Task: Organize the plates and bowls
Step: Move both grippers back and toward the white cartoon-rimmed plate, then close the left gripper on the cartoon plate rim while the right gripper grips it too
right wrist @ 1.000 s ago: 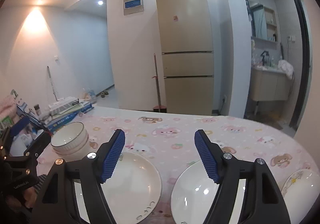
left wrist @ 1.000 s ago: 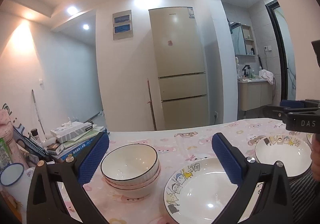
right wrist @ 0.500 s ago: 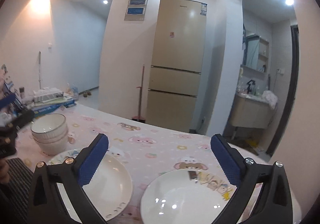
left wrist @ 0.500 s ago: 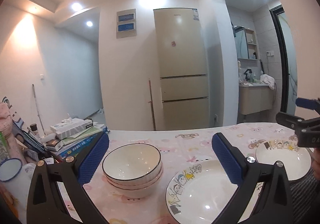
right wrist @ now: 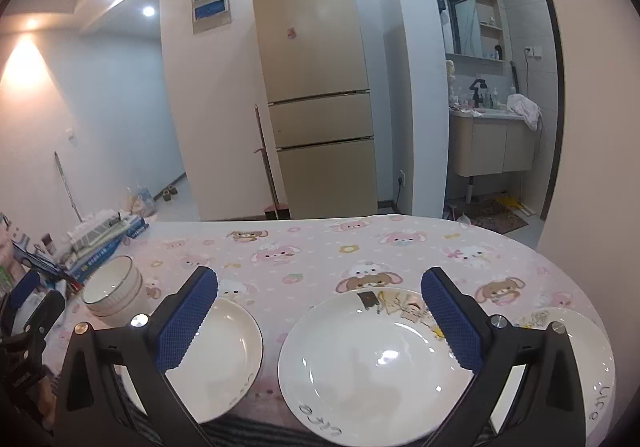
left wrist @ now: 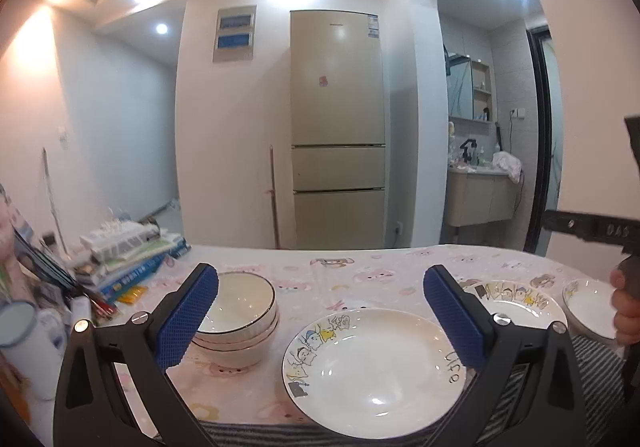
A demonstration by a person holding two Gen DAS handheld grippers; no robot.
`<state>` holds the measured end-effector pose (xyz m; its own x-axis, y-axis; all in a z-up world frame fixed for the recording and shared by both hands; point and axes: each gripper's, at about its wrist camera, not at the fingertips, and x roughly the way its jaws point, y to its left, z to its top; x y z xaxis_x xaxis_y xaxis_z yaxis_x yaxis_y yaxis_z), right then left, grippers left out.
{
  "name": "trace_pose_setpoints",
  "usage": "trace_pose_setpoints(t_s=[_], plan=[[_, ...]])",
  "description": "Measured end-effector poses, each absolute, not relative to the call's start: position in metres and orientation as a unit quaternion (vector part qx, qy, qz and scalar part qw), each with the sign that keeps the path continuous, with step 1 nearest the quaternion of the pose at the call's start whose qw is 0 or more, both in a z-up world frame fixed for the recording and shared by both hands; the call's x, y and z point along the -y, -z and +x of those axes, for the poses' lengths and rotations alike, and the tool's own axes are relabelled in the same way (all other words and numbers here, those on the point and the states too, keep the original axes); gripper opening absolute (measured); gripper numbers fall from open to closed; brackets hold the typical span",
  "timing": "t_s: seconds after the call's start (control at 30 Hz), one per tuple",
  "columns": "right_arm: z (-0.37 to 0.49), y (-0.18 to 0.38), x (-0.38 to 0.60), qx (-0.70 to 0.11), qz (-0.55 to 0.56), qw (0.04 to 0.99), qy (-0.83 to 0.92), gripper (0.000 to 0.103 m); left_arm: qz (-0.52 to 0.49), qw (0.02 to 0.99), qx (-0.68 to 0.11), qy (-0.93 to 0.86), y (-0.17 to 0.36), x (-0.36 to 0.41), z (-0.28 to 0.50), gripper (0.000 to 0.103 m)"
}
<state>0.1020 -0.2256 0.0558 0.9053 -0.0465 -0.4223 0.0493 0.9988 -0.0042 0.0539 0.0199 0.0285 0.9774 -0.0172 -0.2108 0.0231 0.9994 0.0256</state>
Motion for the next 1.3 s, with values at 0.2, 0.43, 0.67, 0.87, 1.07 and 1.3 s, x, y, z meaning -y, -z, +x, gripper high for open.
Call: trace_pose_setpoints(t_s=[0.2,0.43,0.67,0.87,1.07,1.3], plan=[[0.045,-0.082,0.245,-0.214,0.019,0.977,-0.005,0.103,0.019,0.985,-0.158,0.062,-0.042,0.018,0.042,0.103],[0.060,-0.062,0.218,-0.276,0.063,0.954,-0.095,0.075,-0.039,0.971,-0.233,0.040,-0.027,-0.010,0.056,0.085],[0.111,0.011,0.200,-0.378,0.101,0.915,-0.098,0.055,-0.063,0.945,-0.322,-0.006,0.012,-0.043,0.085,0.079],[0.154,0.053,0.190,-0.492,0.137,0.852,-0.115,0.055,-0.090,0.925,-0.370,0.013,0.037,-0.054,0.109,0.079],[0.166,0.076,0.186,-0.522,0.141,0.835,-0.106,0.055,-0.099,0.909,-0.405,0.026,0.053,-0.054,0.118,0.063],[0.169,0.107,0.182,-0.537,0.176,0.816,-0.122,0.038,-0.114,0.887,-0.448,0.024,0.074,-0.060,0.128,0.032]])
